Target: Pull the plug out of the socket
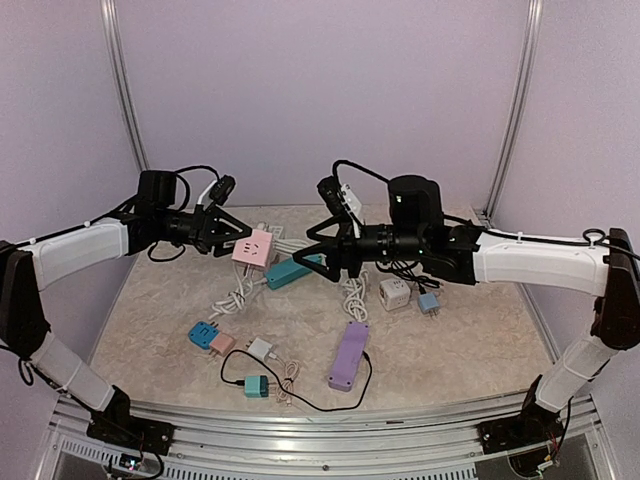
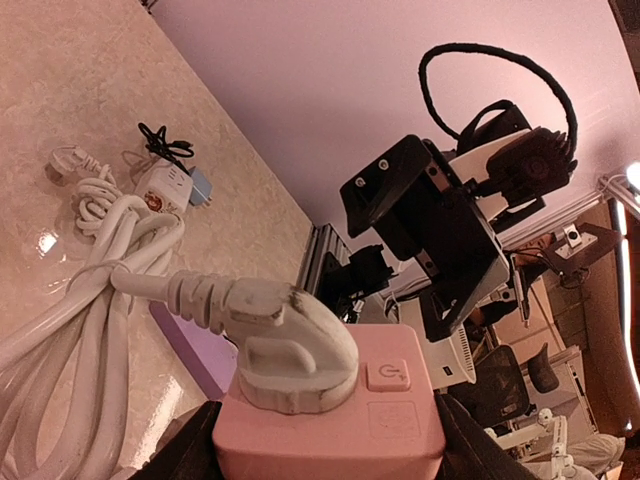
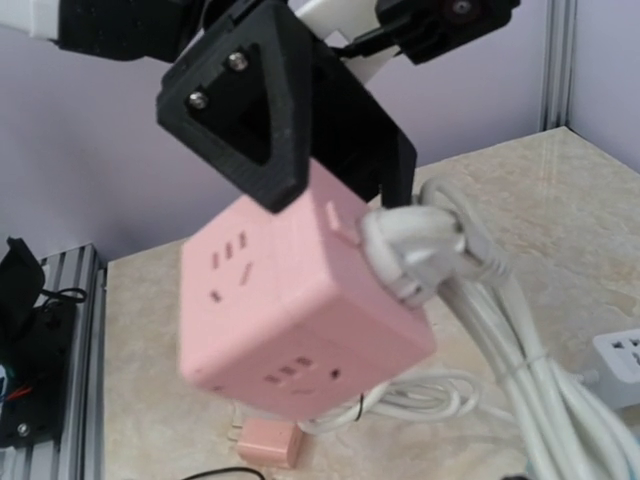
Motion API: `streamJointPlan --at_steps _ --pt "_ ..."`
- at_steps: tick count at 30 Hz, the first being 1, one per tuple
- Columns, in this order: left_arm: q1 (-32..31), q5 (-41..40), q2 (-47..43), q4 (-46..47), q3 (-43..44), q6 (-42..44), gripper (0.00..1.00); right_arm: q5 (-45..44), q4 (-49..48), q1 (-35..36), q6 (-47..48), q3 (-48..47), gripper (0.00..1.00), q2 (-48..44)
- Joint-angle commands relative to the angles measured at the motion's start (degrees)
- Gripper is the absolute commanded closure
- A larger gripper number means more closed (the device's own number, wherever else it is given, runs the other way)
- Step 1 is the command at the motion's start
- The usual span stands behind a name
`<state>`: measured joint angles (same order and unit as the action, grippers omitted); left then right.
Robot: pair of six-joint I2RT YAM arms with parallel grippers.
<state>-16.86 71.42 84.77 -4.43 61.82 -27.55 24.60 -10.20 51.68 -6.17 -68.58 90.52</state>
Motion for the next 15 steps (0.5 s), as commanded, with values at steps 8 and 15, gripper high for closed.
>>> streamJointPlan --at_steps 8,15 --pt "-5.20 6.95 -0.99 -4.18 4.01 10.56 0.63 1.53 7.43 0.73 5.31 -3.34 0.23 2.33" --pt "-6.72 8.52 -1.71 -5.03 4.16 12.47 0.63 -5.90 15.03 0.72 12.27 -2.21 0.24 3.02"
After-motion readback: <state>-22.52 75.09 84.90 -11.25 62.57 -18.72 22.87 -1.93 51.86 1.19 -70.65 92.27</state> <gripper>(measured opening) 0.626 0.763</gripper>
